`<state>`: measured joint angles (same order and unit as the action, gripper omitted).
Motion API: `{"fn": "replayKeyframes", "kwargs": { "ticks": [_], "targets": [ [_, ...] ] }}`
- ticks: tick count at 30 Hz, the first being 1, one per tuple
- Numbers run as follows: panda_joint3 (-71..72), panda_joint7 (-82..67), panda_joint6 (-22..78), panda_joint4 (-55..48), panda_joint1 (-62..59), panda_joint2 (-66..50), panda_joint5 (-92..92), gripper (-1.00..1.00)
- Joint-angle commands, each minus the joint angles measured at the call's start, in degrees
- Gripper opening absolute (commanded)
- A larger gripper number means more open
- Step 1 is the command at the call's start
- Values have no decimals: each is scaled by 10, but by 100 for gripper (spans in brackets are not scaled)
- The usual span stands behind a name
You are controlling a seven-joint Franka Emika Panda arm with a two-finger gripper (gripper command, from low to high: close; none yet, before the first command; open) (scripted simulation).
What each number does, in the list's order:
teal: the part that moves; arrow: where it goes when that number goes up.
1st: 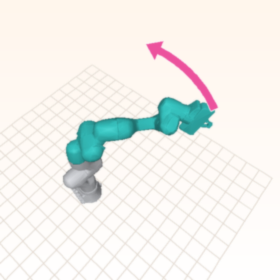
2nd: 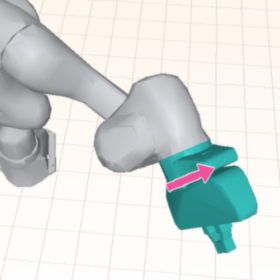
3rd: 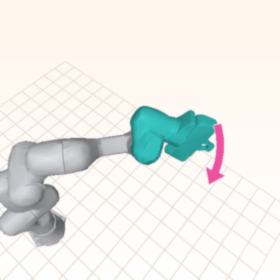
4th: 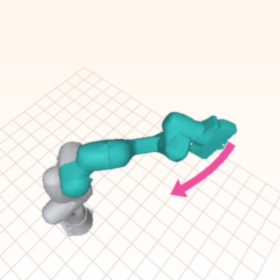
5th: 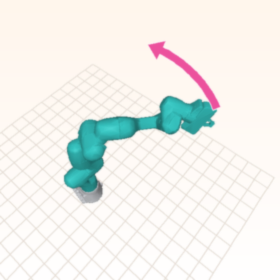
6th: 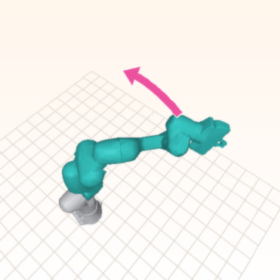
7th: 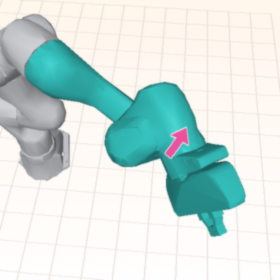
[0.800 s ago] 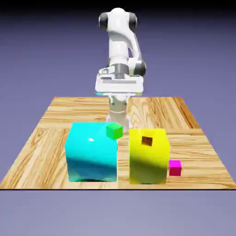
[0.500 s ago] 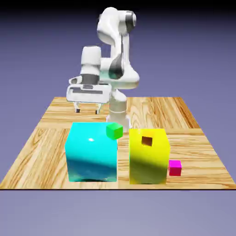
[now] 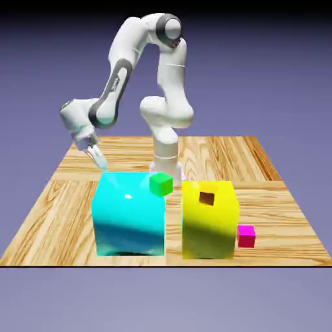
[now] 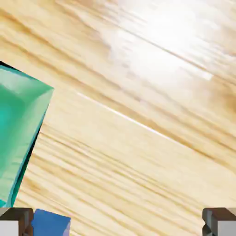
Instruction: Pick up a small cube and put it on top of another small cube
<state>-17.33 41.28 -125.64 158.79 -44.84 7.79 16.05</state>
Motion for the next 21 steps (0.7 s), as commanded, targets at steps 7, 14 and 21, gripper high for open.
{"fn": "replayKeyframes", "kwargs": {
  "ticks": [7,14,21],
  "targets": [
    [57,-50,33,26,-145,-100,130,0],
    [113,-101,67,52,-291,-200,260,0],
    [170,-151,100,79,-436,-300,390,0]
  ]
}}
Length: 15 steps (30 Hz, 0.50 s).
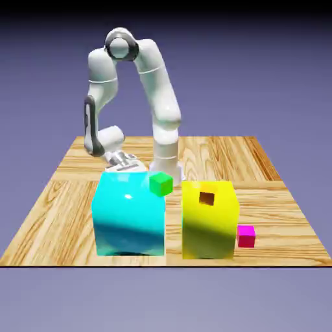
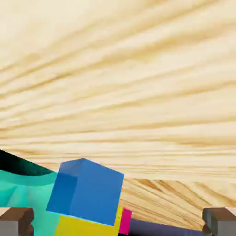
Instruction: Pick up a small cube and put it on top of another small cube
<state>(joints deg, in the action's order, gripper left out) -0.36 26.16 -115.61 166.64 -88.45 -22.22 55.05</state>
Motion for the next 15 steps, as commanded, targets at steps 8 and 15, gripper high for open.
{"fn": "replayKeyframes", "kwargs": {
  "ticks": [8,15],
  "targets": [
    [117,-70,-20,48,-161,-126,183,0],
    [193,-115,-39,47,-215,-207,282,0]
  ]
}}
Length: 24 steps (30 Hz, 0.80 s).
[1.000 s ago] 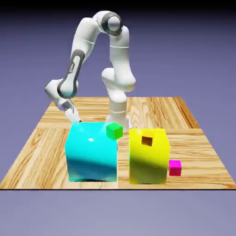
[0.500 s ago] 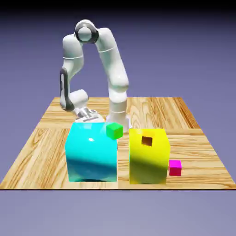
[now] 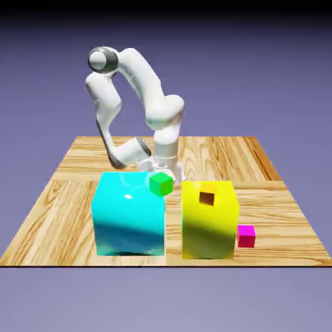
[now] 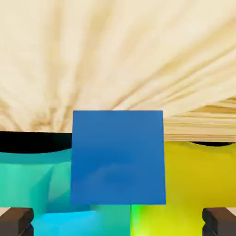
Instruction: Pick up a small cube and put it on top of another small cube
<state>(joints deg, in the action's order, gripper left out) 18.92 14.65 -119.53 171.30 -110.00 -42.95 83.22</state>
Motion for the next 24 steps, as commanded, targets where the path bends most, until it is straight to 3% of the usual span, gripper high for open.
{"fn": "replayKeyframes", "kwargs": {
  "ticks": [1,5,6,13,24],
  "targets": [
    [10,-13,-5,-10,9,-21,22,0],
    [40,-55,-20,-40,36,-85,91,0],
    [40,-55,-20,-40,36,-85,91,-100],
    [-19,25,9,19,-17,39,-42,-100],
    [-52,33,-18,-73,200,216,-227,-100]
  ]
}}
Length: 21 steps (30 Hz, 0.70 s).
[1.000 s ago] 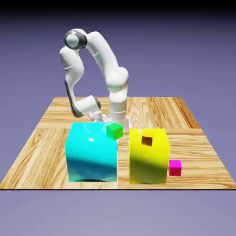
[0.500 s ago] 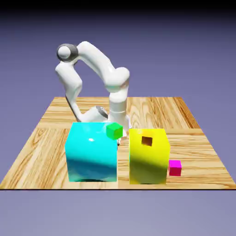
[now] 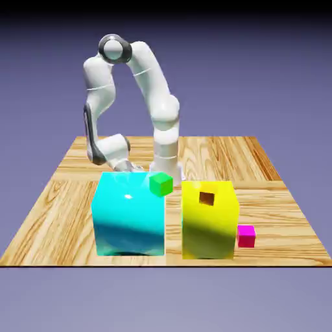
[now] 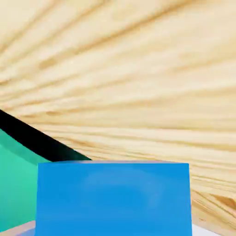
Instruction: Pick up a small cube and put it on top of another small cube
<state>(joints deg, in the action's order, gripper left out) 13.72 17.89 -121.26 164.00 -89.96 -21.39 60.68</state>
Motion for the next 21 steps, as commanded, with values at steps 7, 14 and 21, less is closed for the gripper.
{"fn": "replayKeyframes", "kwargs": {
  "ticks": [7,14,21],
  "targets": [
    [-80,56,-14,-47,145,86,-147,-100],
    [-160,111,-28,-93,291,172,-293,-100],
    [-198,154,-44,-142,424,269,-444,-100]
  ]
}}
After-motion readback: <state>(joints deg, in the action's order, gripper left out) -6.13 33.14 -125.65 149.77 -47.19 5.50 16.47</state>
